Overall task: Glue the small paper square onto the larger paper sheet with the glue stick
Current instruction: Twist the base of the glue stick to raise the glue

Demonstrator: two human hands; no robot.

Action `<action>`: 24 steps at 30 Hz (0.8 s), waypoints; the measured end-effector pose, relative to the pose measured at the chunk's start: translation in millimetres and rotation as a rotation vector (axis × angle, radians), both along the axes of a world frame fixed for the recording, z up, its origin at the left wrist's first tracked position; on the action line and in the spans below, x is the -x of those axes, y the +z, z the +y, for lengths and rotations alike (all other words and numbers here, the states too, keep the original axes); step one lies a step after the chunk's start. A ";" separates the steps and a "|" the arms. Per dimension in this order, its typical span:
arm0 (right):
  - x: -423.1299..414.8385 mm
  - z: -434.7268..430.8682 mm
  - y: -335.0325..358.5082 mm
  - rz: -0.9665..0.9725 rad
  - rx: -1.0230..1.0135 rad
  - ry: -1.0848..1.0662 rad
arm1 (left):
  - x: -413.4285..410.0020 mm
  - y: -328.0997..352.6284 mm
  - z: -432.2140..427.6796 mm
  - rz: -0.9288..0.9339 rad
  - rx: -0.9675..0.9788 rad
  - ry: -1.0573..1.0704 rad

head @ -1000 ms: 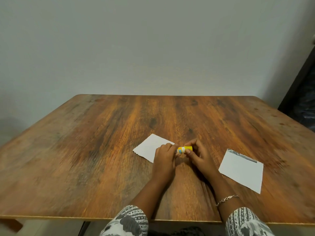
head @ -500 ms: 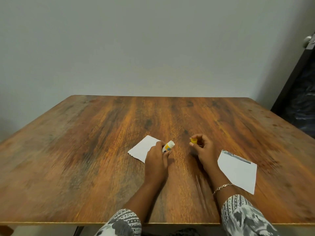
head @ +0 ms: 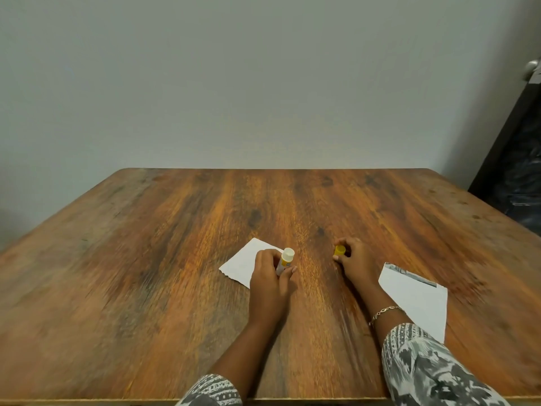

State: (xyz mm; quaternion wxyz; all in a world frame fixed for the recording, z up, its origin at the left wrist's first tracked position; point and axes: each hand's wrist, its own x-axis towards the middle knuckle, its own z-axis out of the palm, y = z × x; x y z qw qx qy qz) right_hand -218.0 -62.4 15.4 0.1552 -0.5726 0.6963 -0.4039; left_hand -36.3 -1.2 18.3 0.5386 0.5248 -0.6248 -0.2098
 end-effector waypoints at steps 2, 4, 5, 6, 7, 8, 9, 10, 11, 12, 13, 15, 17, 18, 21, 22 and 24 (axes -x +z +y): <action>-1.8 4.6 5.0 0.052 -0.022 0.029 | -0.6 -1.0 -0.3 0.035 0.000 -0.011; -11.5 16.5 12.8 0.087 0.045 0.050 | -2.0 -2.6 -1.4 0.059 0.025 -0.007; -19.9 24.7 16.5 0.078 0.113 0.075 | -2.8 -3.7 -2.2 0.069 0.041 -0.004; -29.4 34.0 18.8 0.048 0.167 0.119 | -3.1 -4.1 -2.6 0.078 0.054 -0.006; -39.8 44.2 20.3 -0.005 0.193 0.186 | -3.7 -4.5 -2.5 0.088 0.064 -0.014; -50.1 54.0 20.7 -0.065 0.188 0.265 | -4.0 -4.2 -1.9 0.100 0.070 -0.025; -58.9 62.1 19.8 -0.114 0.165 0.344 | -4.2 -4.2 -1.3 0.110 0.077 -0.035; -66.2 68.2 18.5 -0.143 0.137 0.414 | -4.7 -4.2 -0.8 0.116 0.082 -0.042; -71.8 71.5 16.6 -0.163 0.109 0.462 | -4.7 -4.8 -1.3 0.120 0.083 -0.045; -76.0 72.9 14.3 -0.184 0.087 0.488 | -5.0 -5.6 -1.6 0.124 0.078 -0.047; -79.0 73.1 12.6 -0.204 0.079 0.495 | -5.2 -6.8 -1.9 0.126 0.071 -0.049; -82.6 73.2 11.0 -0.233 0.099 0.466 | -4.9 -8.4 -1.7 0.116 0.065 -0.054; -84.6 74.4 12.7 -0.202 0.115 0.426 | -4.4 -8.6 -1.6 0.087 0.064 -0.063; -85.3 75.6 13.8 -0.175 0.111 0.419 | -4.0 -8.0 -1.2 0.076 0.061 -0.065; -87.1 77.2 14.6 -0.132 0.122 0.414 | -3.8 -7.3 0.2 0.086 0.058 -0.069; -87.8 76.9 14.2 -0.116 0.136 0.408 | -4.0 -6.8 0.7 0.096 0.061 -0.077; -89.1 76.7 13.9 -0.067 0.147 0.403 | -3.8 -6.6 1.4 0.097 0.065 -0.096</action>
